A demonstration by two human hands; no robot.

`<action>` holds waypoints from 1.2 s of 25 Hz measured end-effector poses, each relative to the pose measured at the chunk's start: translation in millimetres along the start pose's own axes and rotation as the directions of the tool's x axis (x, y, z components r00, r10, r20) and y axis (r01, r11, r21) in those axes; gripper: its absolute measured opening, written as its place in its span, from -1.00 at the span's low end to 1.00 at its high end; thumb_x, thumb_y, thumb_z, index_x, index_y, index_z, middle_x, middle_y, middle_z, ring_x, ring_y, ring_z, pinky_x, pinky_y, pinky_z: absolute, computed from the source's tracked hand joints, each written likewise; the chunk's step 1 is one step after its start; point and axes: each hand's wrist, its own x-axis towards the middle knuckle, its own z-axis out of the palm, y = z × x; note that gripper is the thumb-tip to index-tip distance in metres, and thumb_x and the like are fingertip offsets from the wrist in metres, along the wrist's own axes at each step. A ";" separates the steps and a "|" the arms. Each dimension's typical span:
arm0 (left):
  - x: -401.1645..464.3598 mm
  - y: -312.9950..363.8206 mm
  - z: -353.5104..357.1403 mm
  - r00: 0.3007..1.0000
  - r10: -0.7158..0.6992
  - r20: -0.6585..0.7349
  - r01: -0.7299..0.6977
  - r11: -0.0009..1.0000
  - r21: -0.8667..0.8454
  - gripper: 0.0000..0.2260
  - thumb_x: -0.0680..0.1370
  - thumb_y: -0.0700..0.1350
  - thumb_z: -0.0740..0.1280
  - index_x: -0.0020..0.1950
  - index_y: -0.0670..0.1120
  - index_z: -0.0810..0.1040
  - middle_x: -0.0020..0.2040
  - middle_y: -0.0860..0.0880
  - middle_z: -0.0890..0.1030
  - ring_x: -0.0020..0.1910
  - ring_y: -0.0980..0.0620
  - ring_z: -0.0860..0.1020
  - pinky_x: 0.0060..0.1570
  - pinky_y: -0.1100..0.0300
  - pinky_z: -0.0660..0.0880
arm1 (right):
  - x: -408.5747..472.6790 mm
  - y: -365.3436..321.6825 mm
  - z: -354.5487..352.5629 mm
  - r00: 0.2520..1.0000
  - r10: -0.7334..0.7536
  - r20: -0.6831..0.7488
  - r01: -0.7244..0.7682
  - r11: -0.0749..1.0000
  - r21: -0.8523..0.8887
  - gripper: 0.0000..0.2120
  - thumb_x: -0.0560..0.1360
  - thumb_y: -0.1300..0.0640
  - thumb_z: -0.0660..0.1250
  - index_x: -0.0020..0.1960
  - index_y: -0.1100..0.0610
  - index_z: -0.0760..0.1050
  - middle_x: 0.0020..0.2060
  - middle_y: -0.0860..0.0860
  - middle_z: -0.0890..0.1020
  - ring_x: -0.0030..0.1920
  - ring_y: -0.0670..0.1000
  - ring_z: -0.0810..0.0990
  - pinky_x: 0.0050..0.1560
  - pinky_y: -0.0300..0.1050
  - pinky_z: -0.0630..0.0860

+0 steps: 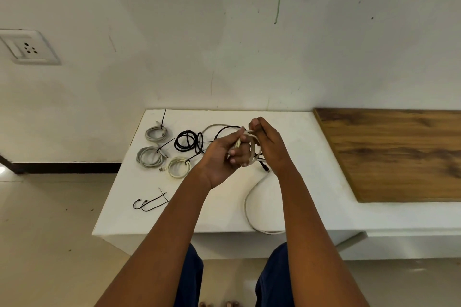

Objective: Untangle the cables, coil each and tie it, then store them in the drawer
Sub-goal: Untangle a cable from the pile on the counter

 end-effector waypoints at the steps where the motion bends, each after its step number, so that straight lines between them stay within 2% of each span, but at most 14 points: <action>1: -0.8 2.4 0.1 1.000 0.024 0.019 -0.022 0.995 -0.102 -0.71 0.58 0.02 0.15 -0.30 -0.03 0.42 -0.58 0.09 0.24 -0.60 0.14 0.20 -0.43 0.27 0.29 | 0.2 2.4 -0.7 1.000 0.006 0.000 -0.006 1.000 -0.006 -0.72 0.64 0.05 0.08 -0.23 0.08 0.31 -0.38 -0.06 0.37 -0.34 -0.08 0.29 -0.34 -0.27 0.28; 4: -4.6 15.5 -3.6 0.979 0.198 0.052 -0.160 0.897 -0.412 -0.72 0.59 -0.04 0.09 -0.29 -0.04 0.41 -0.57 0.07 0.28 -0.59 0.15 0.22 -0.43 0.31 0.32 | -0.5 12.3 -3.4 0.999 0.031 0.029 -0.026 0.987 -0.158 -0.73 0.64 0.05 0.10 -0.23 0.04 0.36 -0.39 -0.07 0.41 -0.36 -0.11 0.31 -0.27 -0.21 0.29; 6: -8.3 25.1 -9.2 0.950 0.311 -0.003 -0.265 0.805 -0.530 -0.69 0.63 -0.06 0.03 -0.27 -0.04 0.38 -0.55 0.07 0.29 -0.57 0.15 0.24 -0.42 0.32 0.33 | -0.8 15.8 -3.7 0.997 0.060 0.046 -0.047 0.970 -0.239 -0.71 0.62 -0.04 0.11 -0.24 0.01 0.38 -0.36 -0.03 0.47 -0.33 -0.07 0.36 -0.21 -0.16 0.33; 9: -12.2 32.0 -14.6 0.928 0.363 -0.081 -0.339 0.737 -0.585 -0.63 0.67 -0.03 -0.04 -0.26 -0.04 0.37 -0.53 0.09 0.31 -0.55 0.16 0.29 -0.39 0.35 0.34 | 0.5 17.4 -5.0 0.997 0.068 0.042 -0.052 0.951 -0.306 -0.69 0.58 -0.09 0.16 -0.28 0.03 0.36 -0.41 -0.02 0.42 -0.40 -0.13 0.31 -0.31 -0.31 0.28; 13: -14.1 36.5 -18.8 0.868 0.452 -0.205 -0.475 0.638 -0.606 -0.58 0.68 -0.08 -0.02 -0.30 -0.09 0.44 -0.47 0.08 0.38 -0.51 0.13 0.35 -0.32 0.30 0.45 | -0.4 23.3 -4.5 0.988 0.131 0.083 -0.096 0.937 -0.336 -0.72 0.59 -0.02 0.19 -0.17 0.16 0.39 -0.34 0.04 0.46 -0.38 -0.09 0.32 -0.35 -0.32 0.28; 15: -14.7 38.0 -21.6 0.824 0.487 -0.290 -0.560 0.620 -0.550 -0.52 0.68 -0.12 0.00 -0.36 -0.10 0.51 -0.41 0.06 0.44 -0.46 0.12 0.41 -0.25 0.27 0.49 | -1.9 22.9 -3.0 0.980 0.165 0.109 -0.118 0.930 -0.348 -0.78 0.60 0.02 0.17 -0.15 0.12 0.41 -0.30 0.05 0.48 -0.33 -0.04 0.36 -0.35 -0.34 0.30; 18: -11.9 35.9 -21.3 0.780 0.475 -0.407 -0.624 0.644 -0.442 -0.67 0.67 -0.11 0.03 -0.22 -0.11 0.44 -0.31 0.04 0.54 -0.38 0.12 0.53 -0.22 0.27 0.53 | -3.6 17.9 -2.3 0.984 0.138 0.109 -0.087 0.921 -0.380 -0.81 0.61 0.04 0.15 -0.14 0.06 0.43 -0.23 0.18 0.55 -0.29 0.00 0.37 -0.24 -0.18 0.33; 19: -9.7 34.6 -21.6 0.756 0.457 -0.469 -0.640 0.667 -0.381 -0.71 0.67 -0.10 0.04 -0.18 -0.09 0.43 -0.28 0.04 0.58 -0.36 0.11 0.57 -0.21 0.27 0.54 | -4.5 15.1 -2.8 0.985 0.126 0.119 -0.070 0.918 -0.391 -0.81 0.61 0.02 0.14 -0.14 0.03 0.41 -0.23 0.10 0.58 -0.31 -0.04 0.37 -0.22 -0.16 0.32; 21: -5.6 32.0 -23.1 0.685 0.434 -0.586 -0.647 0.732 -0.213 -0.75 0.68 -0.08 0.03 -0.13 -0.05 0.41 -0.21 0.04 0.65 -0.30 0.12 0.63 -0.17 0.28 0.53 | -6.0 8.7 -1.7 0.980 0.122 0.159 -0.040 0.897 -0.440 -0.81 0.62 -0.01 0.11 -0.14 -0.03 0.39 -0.38 -0.22 0.54 -0.38 -0.18 0.37 -0.24 -0.19 0.30; 24: -0.1 23.7 -23.8 0.620 0.447 -0.645 -0.535 0.842 0.069 -0.71 0.69 -0.05 -0.05 -0.02 -0.08 0.42 -0.03 -0.02 0.63 -0.22 0.14 0.64 -0.13 0.32 0.51 | -7.2 -1.3 4.9 0.973 0.108 0.202 0.010 0.861 -0.508 -0.77 0.61 -0.06 0.11 -0.14 -0.01 0.44 -0.48 -0.34 0.45 -0.41 -0.27 0.39 -0.35 -0.30 0.23; 26: 4.0 14.9 -22.7 0.632 0.463 -0.622 -0.400 0.882 0.250 -0.63 0.69 -0.03 -0.07 0.13 -0.21 0.45 0.04 -0.08 0.62 -0.19 0.13 0.62 -0.19 0.38 0.51 | -7.4 -5.1 9.4 0.972 0.091 0.216 0.031 0.864 -0.503 -0.74 0.61 -0.07 0.11 -0.16 -0.02 0.46 -0.43 -0.38 0.48 -0.35 -0.32 0.42 -0.35 -0.38 0.26; 27: 5.1 10.9 -21.6 0.647 0.468 -0.602 -0.344 0.884 0.317 -0.61 0.69 -0.03 -0.06 0.14 -0.24 0.45 0.03 -0.09 0.63 -0.20 0.13 0.61 -0.21 0.37 0.51 | -7.0 -6.0 11.2 0.974 0.088 0.209 0.024 0.876 -0.482 -0.74 0.60 -0.07 0.12 -0.18 -0.03 0.47 -0.41 -0.37 0.49 -0.33 -0.32 0.43 -0.30 -0.38 0.27; 29: 5.0 5.2 -19.4 0.678 0.484 -0.553 -0.267 0.863 0.428 -0.70 0.68 -0.04 -0.02 -0.04 -0.15 0.42 -0.09 -0.04 0.65 -0.29 0.15 0.61 -0.21 0.33 0.50 | -6.9 -6.8 11.7 0.980 0.064 0.190 0.026 0.901 -0.434 -0.73 0.61 -0.03 0.13 -0.20 -0.01 0.48 -0.44 -0.32 0.48 -0.36 -0.28 0.42 -0.26 -0.28 0.27; 30: 3.7 3.9 -18.6 0.694 0.492 -0.526 -0.226 0.842 0.489 -0.74 0.68 -0.04 0.02 -0.10 -0.11 0.37 -0.17 0.00 0.64 -0.35 0.19 0.61 -0.25 0.38 0.48 | -6.6 -6.8 10.9 0.982 0.029 0.187 0.053 0.908 -0.415 -0.72 0.61 0.01 0.14 -0.20 0.02 0.51 -0.45 -0.29 0.48 -0.36 -0.27 0.41 -0.25 -0.25 0.27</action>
